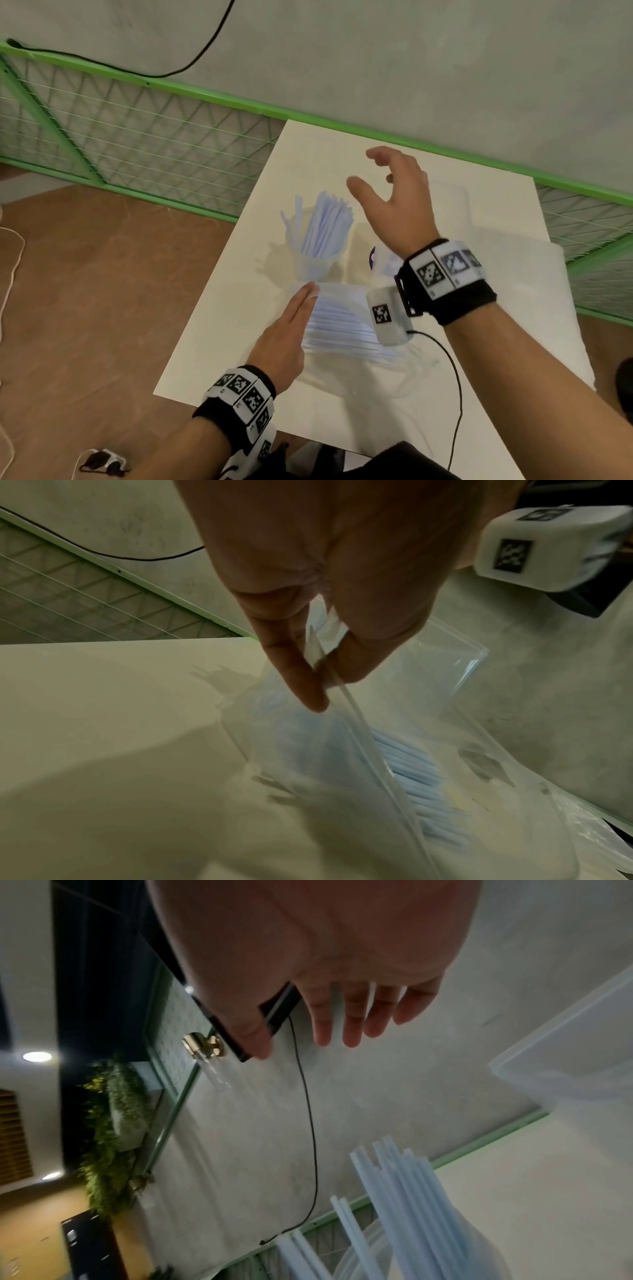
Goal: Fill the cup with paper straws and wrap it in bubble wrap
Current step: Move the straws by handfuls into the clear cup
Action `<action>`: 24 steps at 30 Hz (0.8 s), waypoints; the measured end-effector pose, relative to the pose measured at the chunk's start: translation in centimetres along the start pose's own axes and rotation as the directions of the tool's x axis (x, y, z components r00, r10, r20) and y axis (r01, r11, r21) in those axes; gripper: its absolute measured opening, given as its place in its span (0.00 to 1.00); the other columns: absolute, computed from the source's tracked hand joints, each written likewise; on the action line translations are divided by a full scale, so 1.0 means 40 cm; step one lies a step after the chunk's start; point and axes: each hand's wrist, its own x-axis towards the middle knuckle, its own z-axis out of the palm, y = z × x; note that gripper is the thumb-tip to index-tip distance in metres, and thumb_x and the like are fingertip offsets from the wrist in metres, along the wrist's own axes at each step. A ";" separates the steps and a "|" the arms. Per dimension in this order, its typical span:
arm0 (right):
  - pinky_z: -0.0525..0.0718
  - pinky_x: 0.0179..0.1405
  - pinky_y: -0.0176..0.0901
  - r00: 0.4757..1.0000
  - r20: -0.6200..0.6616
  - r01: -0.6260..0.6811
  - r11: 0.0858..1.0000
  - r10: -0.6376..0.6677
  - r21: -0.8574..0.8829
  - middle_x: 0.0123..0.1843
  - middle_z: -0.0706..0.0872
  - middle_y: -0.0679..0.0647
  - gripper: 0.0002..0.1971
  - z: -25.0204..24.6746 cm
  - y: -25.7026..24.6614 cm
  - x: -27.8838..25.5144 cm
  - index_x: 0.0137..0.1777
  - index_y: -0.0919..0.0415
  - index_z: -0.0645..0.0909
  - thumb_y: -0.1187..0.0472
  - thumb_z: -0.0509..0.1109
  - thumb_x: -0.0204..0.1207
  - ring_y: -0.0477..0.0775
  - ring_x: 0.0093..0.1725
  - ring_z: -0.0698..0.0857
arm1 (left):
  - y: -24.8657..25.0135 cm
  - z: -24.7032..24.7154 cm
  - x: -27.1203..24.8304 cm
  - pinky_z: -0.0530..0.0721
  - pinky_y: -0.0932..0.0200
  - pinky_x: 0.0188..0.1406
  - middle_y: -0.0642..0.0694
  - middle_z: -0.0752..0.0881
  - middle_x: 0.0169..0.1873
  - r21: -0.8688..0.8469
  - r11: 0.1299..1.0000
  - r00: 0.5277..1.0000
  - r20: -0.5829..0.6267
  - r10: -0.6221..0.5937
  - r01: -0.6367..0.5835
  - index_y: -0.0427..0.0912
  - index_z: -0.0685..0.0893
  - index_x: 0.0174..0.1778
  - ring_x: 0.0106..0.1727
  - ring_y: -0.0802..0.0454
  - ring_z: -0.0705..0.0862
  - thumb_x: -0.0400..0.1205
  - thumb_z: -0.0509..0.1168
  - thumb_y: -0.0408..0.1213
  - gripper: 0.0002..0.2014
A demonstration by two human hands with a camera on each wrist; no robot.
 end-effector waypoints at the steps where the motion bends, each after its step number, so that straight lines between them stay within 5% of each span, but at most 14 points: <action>1: 0.78 0.57 0.40 0.998 -0.030 0.057 0.998 -0.056 0.032 0.60 0.82 0.49 0.16 -0.006 -0.005 -0.029 0.61 0.52 0.80 0.54 0.68 0.73 0.49 0.56 0.80 | -0.003 0.002 -0.001 0.86 0.57 0.46 0.75 0.37 0.81 0.003 1.000 1.000 0.000 0.000 0.000 0.58 0.46 0.86 0.60 0.52 0.84 0.74 0.56 0.15 0.50; 4: 0.77 0.42 0.34 0.981 0.126 0.142 0.989 -0.146 0.041 0.42 0.86 0.47 0.12 0.009 -0.005 -0.160 0.44 0.55 0.84 0.66 0.62 0.67 0.44 0.37 0.80 | -0.013 0.005 -0.001 0.86 0.55 0.43 0.77 0.36 0.80 0.000 1.000 1.000 -0.012 0.009 -0.009 0.58 0.47 0.87 0.58 0.50 0.85 0.73 0.57 0.14 0.51; 6: 0.80 0.46 0.45 0.914 0.394 0.135 0.989 -0.099 -0.065 0.42 0.86 0.49 0.12 0.052 0.024 -0.266 0.45 0.56 0.84 0.64 0.60 0.68 0.50 0.40 0.82 | -0.016 0.007 -0.002 0.84 0.57 0.42 0.77 0.37 0.80 -0.001 1.000 1.000 -0.023 0.007 -0.007 0.58 0.48 0.86 0.59 0.50 0.84 0.72 0.57 0.14 0.51; 9: 0.81 0.56 0.55 0.746 0.663 0.173 0.944 0.059 -0.279 0.60 0.83 0.54 0.18 0.135 0.116 -0.398 0.63 0.57 0.81 0.67 0.61 0.75 0.58 0.57 0.81 | -0.020 0.010 -0.005 0.82 0.61 0.43 0.75 0.38 0.81 -0.012 1.000 1.000 -0.019 -0.003 0.002 0.59 0.47 0.86 0.65 0.55 0.81 0.72 0.56 0.13 0.52; 11: 0.81 0.57 0.56 0.725 0.682 0.238 0.893 0.098 -0.382 0.66 0.79 0.56 0.23 0.177 0.178 -0.454 0.71 0.60 0.75 0.70 0.63 0.75 0.62 0.62 0.79 | -0.022 0.013 -0.009 0.86 0.58 0.45 0.75 0.37 0.81 -0.017 1.000 1.000 -0.012 0.010 -0.010 0.58 0.46 0.86 0.65 0.56 0.81 0.72 0.57 0.12 0.52; 14: 0.86 0.48 0.54 0.775 0.622 0.273 0.830 0.110 -0.487 0.61 0.82 0.57 0.27 0.221 0.242 -0.498 0.66 0.61 0.79 0.71 0.73 0.64 0.63 0.54 0.84 | -0.021 0.017 -0.017 0.87 0.57 0.48 0.75 0.37 0.81 -0.021 1.000 1.000 -0.013 0.008 -0.008 0.58 0.47 0.87 0.65 0.56 0.82 0.72 0.58 0.13 0.52; 18: 0.86 0.47 0.54 0.821 0.548 0.204 0.814 0.161 -0.544 0.60 0.84 0.56 0.26 0.245 0.272 -0.516 0.65 0.60 0.80 0.71 0.74 0.65 0.62 0.53 0.84 | -0.019 0.017 -0.023 0.86 0.56 0.50 0.77 0.36 0.80 -0.031 0.999 1.000 -0.016 0.007 -0.008 0.58 0.46 0.86 0.65 0.55 0.82 0.73 0.58 0.14 0.51; 24: 0.84 0.46 0.53 0.801 0.550 0.196 0.766 0.235 -0.612 0.56 0.84 0.55 0.22 0.251 0.269 -0.509 0.61 0.58 0.82 0.69 0.74 0.65 0.61 0.52 0.85 | -0.018 0.014 -0.028 0.86 0.53 0.49 0.77 0.36 0.80 -0.028 1.000 1.000 -0.013 0.002 -0.002 0.59 0.46 0.86 0.62 0.52 0.83 0.73 0.58 0.15 0.52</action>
